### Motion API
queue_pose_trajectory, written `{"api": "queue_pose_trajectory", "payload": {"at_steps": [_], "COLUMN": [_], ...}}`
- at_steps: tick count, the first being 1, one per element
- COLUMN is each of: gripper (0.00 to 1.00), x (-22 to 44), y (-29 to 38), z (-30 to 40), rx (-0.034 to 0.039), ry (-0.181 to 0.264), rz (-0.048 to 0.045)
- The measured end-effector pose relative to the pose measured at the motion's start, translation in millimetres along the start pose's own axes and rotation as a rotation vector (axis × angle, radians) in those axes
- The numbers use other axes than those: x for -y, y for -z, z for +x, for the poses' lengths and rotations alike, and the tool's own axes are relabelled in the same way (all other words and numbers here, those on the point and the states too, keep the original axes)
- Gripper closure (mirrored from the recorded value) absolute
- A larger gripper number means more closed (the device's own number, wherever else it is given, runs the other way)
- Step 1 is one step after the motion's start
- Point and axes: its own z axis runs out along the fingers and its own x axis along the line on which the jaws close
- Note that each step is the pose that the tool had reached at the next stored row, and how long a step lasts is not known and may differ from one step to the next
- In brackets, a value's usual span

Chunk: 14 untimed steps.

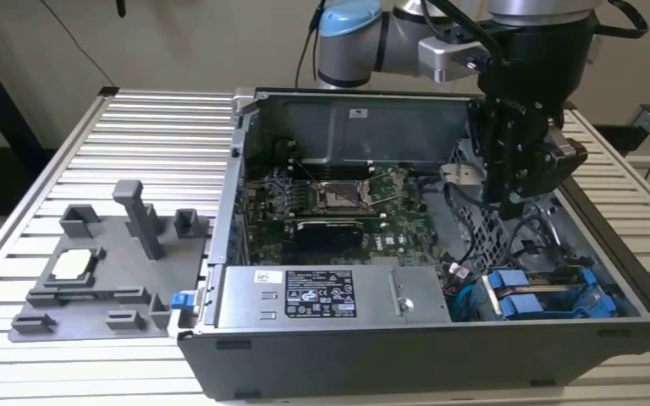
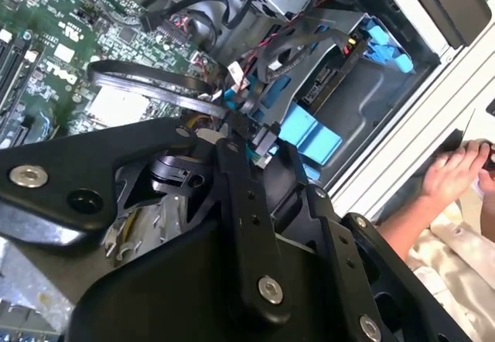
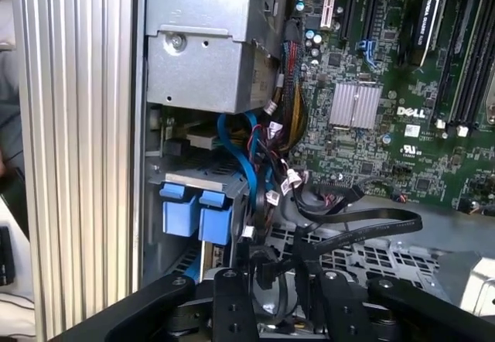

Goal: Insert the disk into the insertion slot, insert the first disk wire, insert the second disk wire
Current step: 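Insert the first disk wire, then insert the second disk wire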

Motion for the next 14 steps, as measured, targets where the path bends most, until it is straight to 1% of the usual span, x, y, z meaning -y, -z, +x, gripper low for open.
{"api": "queue_pose_trajectory", "payload": {"at_steps": [2,3,4,5,6,8,9,10,12,14], "gripper": [0.64,0.72,0.72,0.72,0.72,0.72,0.72,0.72,0.72,0.72], "x": [-1.6,-2.1,-2.4,-2.4,-2.4,-2.5,-2.4,-2.4,-2.3,-2.3], "y": [0.2,0.3,0.4,0.5,0.4,0.4,0.5,0.5,0.8,0.8], "z": [-0.2,-0.2,-0.3,-0.3,-0.3,-0.3,-0.4,-0.8,-2.0,-2.1], "rx": [-0.0021,-0.005,-0.0093,-0.0158,-0.0244,-0.044,-0.0512,-0.0537,-0.0544,-0.0549], "ry": [-0.003,-0.005,-0.005,-0.006,-0.005,-0.004,-0.003,-0.003,-0.004,-0.005], "rz": [-0.0009,-0.0015,-0.0023,-0.0032,-0.0043,-0.0065,-0.0073,-0.0075,-0.0053,-0.0009]}}
